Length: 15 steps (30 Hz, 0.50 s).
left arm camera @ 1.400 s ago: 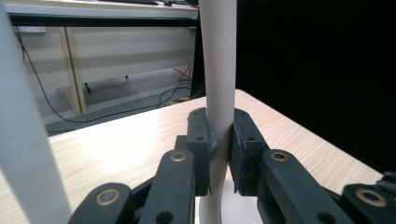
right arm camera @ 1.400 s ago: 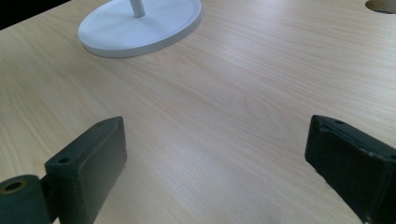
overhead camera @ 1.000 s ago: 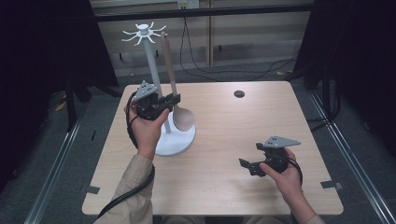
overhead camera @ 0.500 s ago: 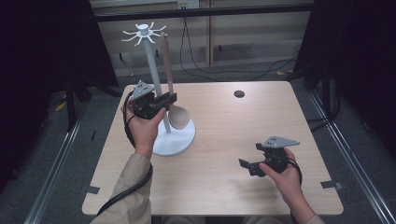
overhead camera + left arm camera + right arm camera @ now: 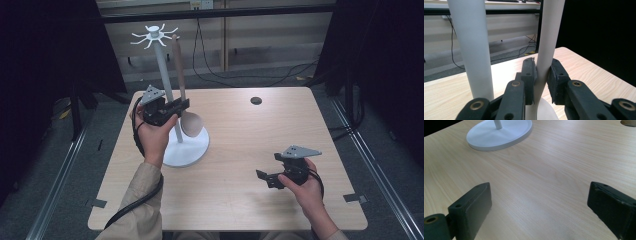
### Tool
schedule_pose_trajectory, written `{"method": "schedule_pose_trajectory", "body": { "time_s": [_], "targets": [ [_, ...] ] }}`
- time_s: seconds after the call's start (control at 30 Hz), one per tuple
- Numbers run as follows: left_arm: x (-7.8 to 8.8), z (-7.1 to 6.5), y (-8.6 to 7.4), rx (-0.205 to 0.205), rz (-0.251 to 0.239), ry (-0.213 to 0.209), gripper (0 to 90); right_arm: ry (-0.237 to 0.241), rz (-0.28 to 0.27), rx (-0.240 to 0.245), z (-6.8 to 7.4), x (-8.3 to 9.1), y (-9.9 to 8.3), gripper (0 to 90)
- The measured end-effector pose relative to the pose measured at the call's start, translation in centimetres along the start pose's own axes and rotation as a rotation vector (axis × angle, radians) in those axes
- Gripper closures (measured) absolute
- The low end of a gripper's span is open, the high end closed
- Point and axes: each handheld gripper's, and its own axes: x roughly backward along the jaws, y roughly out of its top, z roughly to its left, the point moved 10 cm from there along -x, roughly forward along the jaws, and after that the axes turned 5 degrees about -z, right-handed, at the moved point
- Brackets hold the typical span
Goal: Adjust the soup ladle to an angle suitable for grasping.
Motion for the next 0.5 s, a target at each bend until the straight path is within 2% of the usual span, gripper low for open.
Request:
{"method": "schedule_pose_trajectory", "body": {
  "time_s": [0.2,0.5],
  "targets": [
    [-0.09,-0.10,0.01,0.013,-0.004,-0.017,75.7,0.001,0.000,0.000,0.00,0.00,0.01,5.4],
    [-0.10,0.30,-0.22,0.018,0.003,-0.003,72.4,-0.002,-0.001,-0.004,-0.06,0.04,0.01,5.4]
  ]
}}
